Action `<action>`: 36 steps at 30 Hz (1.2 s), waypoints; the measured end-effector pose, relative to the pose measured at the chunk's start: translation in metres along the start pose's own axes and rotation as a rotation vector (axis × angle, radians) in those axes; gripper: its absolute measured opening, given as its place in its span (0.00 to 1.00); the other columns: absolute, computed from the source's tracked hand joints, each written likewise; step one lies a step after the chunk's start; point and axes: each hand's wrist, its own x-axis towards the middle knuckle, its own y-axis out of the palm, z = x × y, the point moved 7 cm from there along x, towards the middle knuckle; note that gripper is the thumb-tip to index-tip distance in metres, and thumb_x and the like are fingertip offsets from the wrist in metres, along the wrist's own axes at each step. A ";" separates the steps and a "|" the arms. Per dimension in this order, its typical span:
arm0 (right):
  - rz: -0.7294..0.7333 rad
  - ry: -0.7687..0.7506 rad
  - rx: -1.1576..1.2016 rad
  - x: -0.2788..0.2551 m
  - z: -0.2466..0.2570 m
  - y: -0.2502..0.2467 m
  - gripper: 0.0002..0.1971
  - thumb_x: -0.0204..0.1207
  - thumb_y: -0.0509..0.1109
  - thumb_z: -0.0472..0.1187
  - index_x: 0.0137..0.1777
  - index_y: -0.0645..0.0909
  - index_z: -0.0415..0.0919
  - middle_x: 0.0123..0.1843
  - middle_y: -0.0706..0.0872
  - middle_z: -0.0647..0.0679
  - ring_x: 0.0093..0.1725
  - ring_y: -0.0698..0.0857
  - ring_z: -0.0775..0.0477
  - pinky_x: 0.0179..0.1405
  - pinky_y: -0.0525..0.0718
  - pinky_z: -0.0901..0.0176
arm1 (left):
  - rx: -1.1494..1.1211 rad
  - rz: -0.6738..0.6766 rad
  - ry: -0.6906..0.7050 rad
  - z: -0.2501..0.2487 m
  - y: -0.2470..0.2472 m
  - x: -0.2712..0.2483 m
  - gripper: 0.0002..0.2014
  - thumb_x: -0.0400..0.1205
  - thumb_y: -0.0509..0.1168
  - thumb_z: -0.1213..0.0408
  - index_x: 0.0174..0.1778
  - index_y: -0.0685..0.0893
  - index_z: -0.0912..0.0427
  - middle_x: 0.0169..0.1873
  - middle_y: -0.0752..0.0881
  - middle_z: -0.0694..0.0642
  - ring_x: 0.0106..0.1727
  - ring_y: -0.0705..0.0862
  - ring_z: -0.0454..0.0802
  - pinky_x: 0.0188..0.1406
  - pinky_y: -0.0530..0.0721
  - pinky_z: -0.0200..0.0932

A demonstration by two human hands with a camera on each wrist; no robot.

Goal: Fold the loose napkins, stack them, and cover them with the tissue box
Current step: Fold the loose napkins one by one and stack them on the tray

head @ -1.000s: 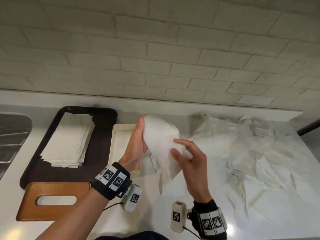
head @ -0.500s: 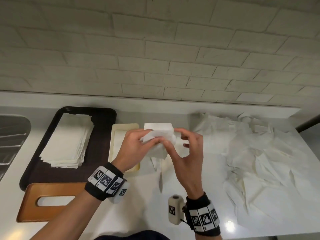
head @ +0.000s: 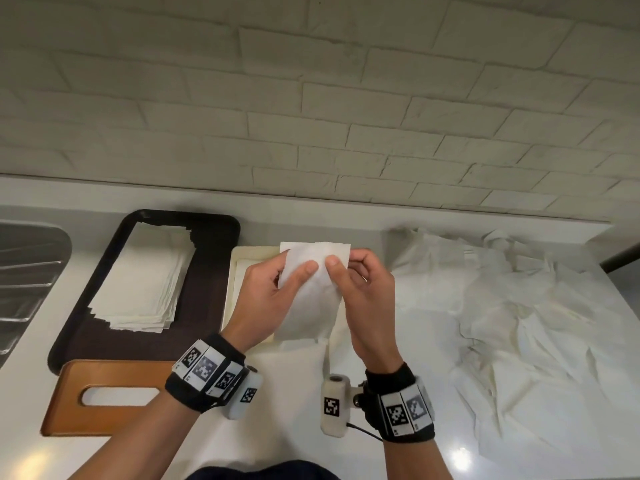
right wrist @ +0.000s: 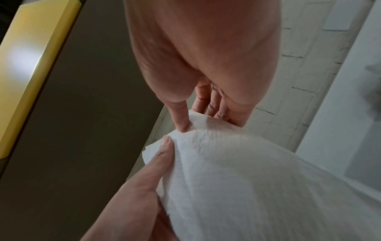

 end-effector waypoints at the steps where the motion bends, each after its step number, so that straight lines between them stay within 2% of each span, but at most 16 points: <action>1: -0.002 -0.001 0.018 -0.002 -0.002 0.004 0.14 0.85 0.80 0.39 0.66 0.81 0.41 0.57 0.95 0.38 0.58 0.95 0.35 0.58 0.93 0.37 | -0.030 -0.017 -0.012 0.000 -0.001 0.000 0.07 0.89 0.72 0.53 0.52 0.92 0.51 0.42 0.93 0.46 0.41 0.92 0.45 0.39 0.90 0.49; 5: 0.143 -0.006 0.005 -0.017 -0.031 0.027 0.26 0.91 0.74 0.42 0.79 0.62 0.53 0.63 0.94 0.37 0.58 0.95 0.35 0.58 0.94 0.34 | -0.149 -0.137 0.030 -0.005 -0.016 0.008 0.15 0.91 0.70 0.64 0.73 0.86 0.48 0.61 0.92 0.45 0.61 0.93 0.48 0.58 0.92 0.52; 7: 0.171 -0.053 -0.129 -0.026 -0.051 0.032 0.23 0.92 0.72 0.44 0.78 0.63 0.53 0.56 0.93 0.40 0.49 0.94 0.39 0.49 0.93 0.36 | -0.152 -0.211 0.058 -0.008 -0.030 0.014 0.21 0.91 0.70 0.64 0.80 0.80 0.45 0.71 0.88 0.45 0.70 0.89 0.48 0.68 0.87 0.52; 9: 0.153 -0.126 -0.315 -0.029 -0.065 0.034 0.12 0.93 0.70 0.44 0.71 0.73 0.53 0.46 0.90 0.46 0.37 0.87 0.49 0.38 0.86 0.48 | -0.075 -0.285 0.049 -0.004 -0.047 0.021 0.24 0.91 0.71 0.60 0.83 0.77 0.41 0.61 0.88 0.44 0.58 0.89 0.43 0.61 0.86 0.48; 11: 0.155 -0.143 -0.453 -0.027 -0.076 0.041 0.05 0.93 0.69 0.42 0.63 0.82 0.54 0.49 0.91 0.57 0.41 0.88 0.54 0.42 0.85 0.55 | 0.020 -0.301 0.002 0.009 -0.063 0.030 0.26 0.91 0.71 0.56 0.84 0.74 0.35 0.39 0.82 0.49 0.37 0.82 0.49 0.40 0.82 0.48; 12: 0.167 -0.119 -0.498 -0.025 -0.082 0.045 0.05 0.93 0.69 0.42 0.61 0.84 0.54 0.52 0.92 0.62 0.45 0.89 0.55 0.47 0.86 0.58 | 0.034 -0.289 -0.023 0.019 -0.070 0.033 0.29 0.91 0.71 0.57 0.86 0.72 0.34 0.39 0.84 0.49 0.37 0.84 0.47 0.39 0.84 0.47; 15: 0.261 -0.010 -0.638 -0.015 -0.106 0.066 0.07 0.92 0.69 0.43 0.65 0.86 0.54 0.58 0.93 0.60 0.46 0.89 0.56 0.46 0.82 0.76 | 0.155 -0.238 -0.073 0.052 -0.087 0.040 0.35 0.89 0.72 0.65 0.89 0.67 0.39 0.70 0.87 0.51 0.70 0.86 0.42 0.70 0.85 0.41; 17: 0.307 0.100 -0.713 -0.007 -0.126 0.080 0.10 0.92 0.69 0.42 0.70 0.85 0.48 0.63 0.92 0.51 0.46 0.86 0.58 0.40 0.77 0.85 | 0.414 -0.190 -0.093 0.073 -0.094 0.038 0.31 0.88 0.73 0.65 0.86 0.73 0.42 0.78 0.81 0.54 0.79 0.80 0.51 0.78 0.80 0.51; 19: 0.396 0.191 -0.762 -0.005 -0.144 0.093 0.12 0.92 0.68 0.40 0.73 0.83 0.40 0.66 0.89 0.40 0.47 0.89 0.52 0.38 0.80 0.81 | 0.638 -0.067 -0.108 0.094 -0.089 0.033 0.22 0.86 0.74 0.63 0.76 0.83 0.44 0.80 0.79 0.57 0.83 0.75 0.61 0.82 0.74 0.60; 20: 0.468 0.200 -0.823 -0.006 -0.152 0.101 0.14 0.92 0.67 0.39 0.74 0.81 0.37 0.68 0.87 0.36 0.53 0.91 0.44 0.44 0.84 0.75 | 0.736 0.032 -0.145 0.104 -0.082 0.029 0.19 0.86 0.75 0.60 0.73 0.85 0.43 0.83 0.76 0.58 0.86 0.70 0.64 0.85 0.70 0.63; 23: 0.611 0.222 -0.968 -0.013 -0.161 0.110 0.18 0.91 0.68 0.40 0.78 0.75 0.36 0.69 0.84 0.32 0.62 0.89 0.33 0.63 0.88 0.50 | 1.011 0.385 -0.361 0.139 -0.058 0.006 0.29 0.82 0.76 0.46 0.80 0.78 0.36 0.94 0.50 0.56 0.93 0.45 0.71 0.91 0.56 0.73; 25: 0.519 0.233 -0.913 -0.007 -0.150 0.096 0.15 0.90 0.68 0.43 0.74 0.79 0.45 0.62 0.88 0.38 0.53 0.92 0.40 0.57 0.92 0.49 | 1.123 0.495 -0.416 0.152 -0.051 -0.007 0.36 0.79 0.79 0.44 0.83 0.74 0.35 0.92 0.33 0.54 0.93 0.37 0.74 0.90 0.54 0.75; 27: 0.346 0.149 -0.926 0.007 -0.134 0.067 0.08 0.89 0.68 0.43 0.65 0.83 0.48 0.51 0.93 0.44 0.48 0.93 0.43 0.53 0.94 0.46 | 1.150 0.494 -0.397 0.157 -0.048 -0.011 0.38 0.76 0.83 0.46 0.82 0.75 0.37 0.90 0.29 0.55 0.92 0.37 0.76 0.90 0.56 0.76; 30: 0.082 0.088 -1.049 0.024 -0.122 0.000 0.08 0.90 0.66 0.47 0.60 0.81 0.45 0.51 0.93 0.44 0.53 0.92 0.39 0.55 0.92 0.46 | 1.078 0.426 -0.369 0.152 -0.048 -0.009 0.35 0.75 0.84 0.49 0.78 0.80 0.39 0.92 0.36 0.57 0.93 0.37 0.73 0.90 0.57 0.76; 33: -0.085 0.313 -1.260 0.016 -0.142 -0.072 0.31 0.88 0.68 0.62 0.75 0.73 0.36 0.68 0.84 0.38 0.68 0.86 0.33 0.62 0.87 0.40 | 0.970 0.241 -0.187 0.126 -0.042 -0.003 0.26 0.77 0.83 0.54 0.71 0.85 0.45 0.91 0.54 0.60 0.92 0.48 0.70 0.84 0.71 0.75; 36: -0.069 0.537 -1.316 -0.004 -0.178 -0.117 0.45 0.78 0.78 0.70 0.78 0.70 0.33 0.72 0.82 0.36 0.72 0.84 0.31 0.65 0.86 0.40 | 0.835 0.106 0.016 0.093 -0.026 0.001 0.18 0.79 0.81 0.59 0.64 0.88 0.48 0.84 0.70 0.60 0.86 0.63 0.66 0.81 0.75 0.67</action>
